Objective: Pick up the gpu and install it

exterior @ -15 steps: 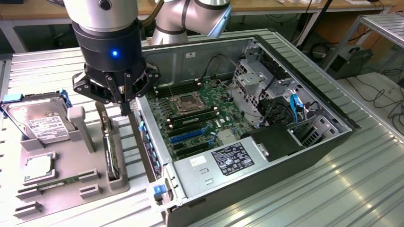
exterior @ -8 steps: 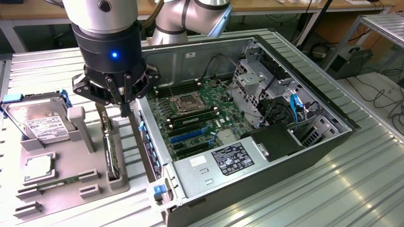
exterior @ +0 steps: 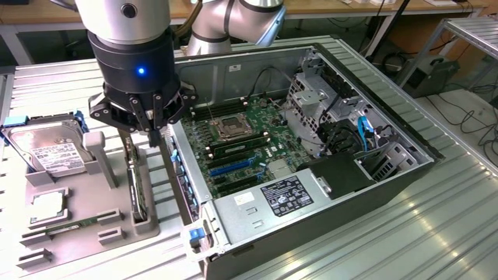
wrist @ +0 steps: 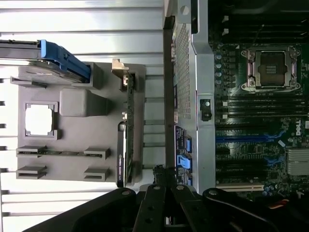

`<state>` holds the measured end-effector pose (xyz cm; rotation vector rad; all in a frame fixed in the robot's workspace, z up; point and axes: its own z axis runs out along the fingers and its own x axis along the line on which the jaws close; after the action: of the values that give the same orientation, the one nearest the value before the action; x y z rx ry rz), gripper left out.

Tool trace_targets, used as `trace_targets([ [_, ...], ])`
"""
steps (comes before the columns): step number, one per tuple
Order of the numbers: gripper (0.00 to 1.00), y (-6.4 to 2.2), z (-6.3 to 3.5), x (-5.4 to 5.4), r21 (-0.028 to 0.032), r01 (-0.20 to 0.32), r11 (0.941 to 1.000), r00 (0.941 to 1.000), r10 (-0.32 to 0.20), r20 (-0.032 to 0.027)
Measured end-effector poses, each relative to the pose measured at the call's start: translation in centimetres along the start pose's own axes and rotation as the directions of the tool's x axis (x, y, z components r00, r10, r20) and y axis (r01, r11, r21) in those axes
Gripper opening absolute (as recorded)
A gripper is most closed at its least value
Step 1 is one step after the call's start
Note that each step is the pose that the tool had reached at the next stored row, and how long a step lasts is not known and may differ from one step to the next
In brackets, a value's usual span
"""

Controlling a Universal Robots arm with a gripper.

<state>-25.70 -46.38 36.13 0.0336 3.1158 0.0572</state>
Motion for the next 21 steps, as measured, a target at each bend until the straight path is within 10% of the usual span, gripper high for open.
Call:
trace_targets([
  [21, 0.11, -0.71, 0.07, 0.10, 0.0005, 0.000, 1.0000, 1.0000, 0.000, 0.0000],
])
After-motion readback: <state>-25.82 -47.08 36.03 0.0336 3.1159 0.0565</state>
